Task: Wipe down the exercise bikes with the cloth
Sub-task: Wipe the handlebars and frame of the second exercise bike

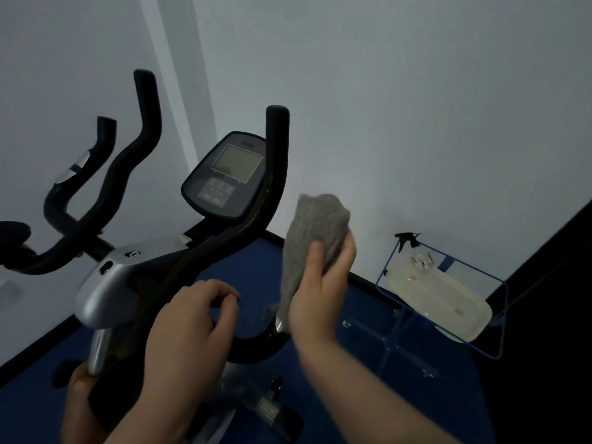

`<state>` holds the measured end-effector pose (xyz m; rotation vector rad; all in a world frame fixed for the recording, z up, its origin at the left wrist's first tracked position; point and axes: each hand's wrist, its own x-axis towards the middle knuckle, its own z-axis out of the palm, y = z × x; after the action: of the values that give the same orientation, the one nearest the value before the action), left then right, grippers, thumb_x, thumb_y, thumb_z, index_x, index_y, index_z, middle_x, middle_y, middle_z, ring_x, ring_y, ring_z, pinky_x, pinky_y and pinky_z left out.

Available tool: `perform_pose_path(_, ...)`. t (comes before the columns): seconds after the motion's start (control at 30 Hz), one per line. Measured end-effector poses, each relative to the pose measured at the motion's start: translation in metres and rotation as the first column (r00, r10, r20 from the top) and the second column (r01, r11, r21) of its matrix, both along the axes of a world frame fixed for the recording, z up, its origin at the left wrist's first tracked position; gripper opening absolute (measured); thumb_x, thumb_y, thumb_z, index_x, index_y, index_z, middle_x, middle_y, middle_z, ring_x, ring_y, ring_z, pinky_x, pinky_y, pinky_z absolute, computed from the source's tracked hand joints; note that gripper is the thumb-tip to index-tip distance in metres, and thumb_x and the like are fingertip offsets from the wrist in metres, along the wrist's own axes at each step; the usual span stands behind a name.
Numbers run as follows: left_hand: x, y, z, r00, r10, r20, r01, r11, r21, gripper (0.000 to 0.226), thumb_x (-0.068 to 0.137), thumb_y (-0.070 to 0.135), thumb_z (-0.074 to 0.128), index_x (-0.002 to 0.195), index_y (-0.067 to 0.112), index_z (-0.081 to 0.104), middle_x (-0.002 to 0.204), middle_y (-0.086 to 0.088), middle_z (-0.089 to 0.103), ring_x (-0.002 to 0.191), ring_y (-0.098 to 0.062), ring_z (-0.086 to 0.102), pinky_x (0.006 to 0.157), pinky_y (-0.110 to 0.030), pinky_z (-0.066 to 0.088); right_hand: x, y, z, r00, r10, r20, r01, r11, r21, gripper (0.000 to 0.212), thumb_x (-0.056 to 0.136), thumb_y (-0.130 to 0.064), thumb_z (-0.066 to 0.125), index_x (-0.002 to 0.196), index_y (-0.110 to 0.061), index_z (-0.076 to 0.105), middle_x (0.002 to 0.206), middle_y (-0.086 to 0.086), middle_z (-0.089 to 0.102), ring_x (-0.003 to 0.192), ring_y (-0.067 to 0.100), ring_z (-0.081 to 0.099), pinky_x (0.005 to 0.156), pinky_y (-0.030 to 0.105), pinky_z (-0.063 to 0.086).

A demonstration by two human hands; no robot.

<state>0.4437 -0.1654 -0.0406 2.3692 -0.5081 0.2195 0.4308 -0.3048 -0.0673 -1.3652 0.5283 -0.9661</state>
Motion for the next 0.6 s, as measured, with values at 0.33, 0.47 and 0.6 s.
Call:
perform_pose_path(0.33,0.0,0.0,-0.001,1.0,0.009,0.002,-0.009,0.999,0.03,0.012,0.087,0.023,0.059,0.079,0.032,0.062,0.075,0.021,0.057,0.062,-0.002,0.052,0.054,-0.018,0.034,-0.006,0.013,-0.002,0.995,0.04,-0.09,-0.036,0.998,0.052,0.05,0.094,-0.048,0.043,0.141,-0.041,0.026,0.137,-0.01,0.048,0.116,-0.005,0.051,0.097,0.019,0.046)
perform_pose_path(0.47,0.0,-0.001,-0.002,1.0,0.008,0.004,-0.008,1.0,0.0,0.013,0.086,0.027,0.057,0.077,0.036,0.06,0.075,0.02,0.058,0.064,-0.001,0.054,0.055,-0.018,0.036,-0.019,0.029,-0.01,0.988,0.153,-0.032,-0.151,0.987,0.059,0.068,0.083,-0.065,0.046,0.138,-0.06,0.006,0.149,-0.014,0.032,0.126,-0.008,0.041,0.102,0.017,0.041)
perform_pose_path(0.6,0.0,0.003,-0.007,0.999,0.038,0.025,-0.035,0.994,-0.102,0.014,0.086,0.026,0.056,0.078,0.037,0.06,0.075,0.02,0.058,0.071,0.0,0.055,0.058,-0.018,0.037,0.014,-0.041,0.033,0.998,0.063,-0.024,-0.067,0.955,-0.288,0.049,0.093,-0.043,0.049,0.136,-0.022,0.04,0.129,0.004,0.054,0.114,0.017,0.056,0.094,0.043,0.051)
